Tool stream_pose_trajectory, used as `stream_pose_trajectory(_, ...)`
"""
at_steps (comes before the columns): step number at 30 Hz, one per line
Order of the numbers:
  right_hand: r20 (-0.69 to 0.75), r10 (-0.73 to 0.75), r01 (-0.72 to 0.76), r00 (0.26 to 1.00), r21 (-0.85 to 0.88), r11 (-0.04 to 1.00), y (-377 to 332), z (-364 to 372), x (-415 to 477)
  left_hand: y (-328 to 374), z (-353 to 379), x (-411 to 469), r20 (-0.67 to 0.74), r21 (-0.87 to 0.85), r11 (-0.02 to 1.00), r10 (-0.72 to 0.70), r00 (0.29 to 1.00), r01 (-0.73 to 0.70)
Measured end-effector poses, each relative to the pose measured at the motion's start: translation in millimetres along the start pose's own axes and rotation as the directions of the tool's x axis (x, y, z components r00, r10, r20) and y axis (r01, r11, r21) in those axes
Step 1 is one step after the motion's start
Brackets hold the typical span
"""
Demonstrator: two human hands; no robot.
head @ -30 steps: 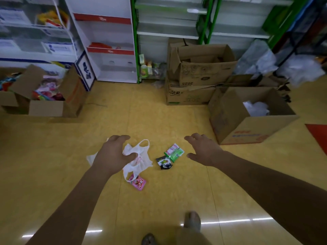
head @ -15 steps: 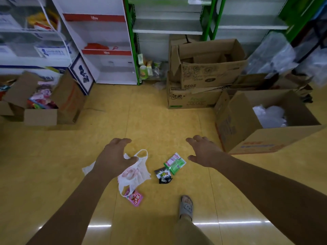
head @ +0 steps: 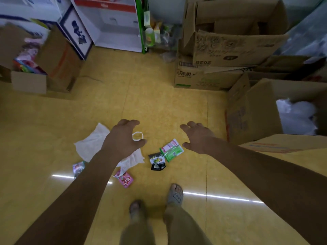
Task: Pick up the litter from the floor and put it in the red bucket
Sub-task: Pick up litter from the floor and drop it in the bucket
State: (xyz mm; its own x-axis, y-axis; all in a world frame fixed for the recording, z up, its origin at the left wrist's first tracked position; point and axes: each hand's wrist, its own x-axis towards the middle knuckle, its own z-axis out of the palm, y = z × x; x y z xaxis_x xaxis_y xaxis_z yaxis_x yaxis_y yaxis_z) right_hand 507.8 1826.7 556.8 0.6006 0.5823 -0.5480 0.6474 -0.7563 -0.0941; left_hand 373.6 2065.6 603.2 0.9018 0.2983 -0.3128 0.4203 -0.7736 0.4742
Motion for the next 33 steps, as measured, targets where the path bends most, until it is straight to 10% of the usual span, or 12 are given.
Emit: stream_pose_trajectory(33,0.235,0.019,0.009,0.972,-0.119,0.993,41.1,482.5,359.4,-266.8,550.5,202.3,0.372,0.210,0.961,-0.251,0.894,0.182)
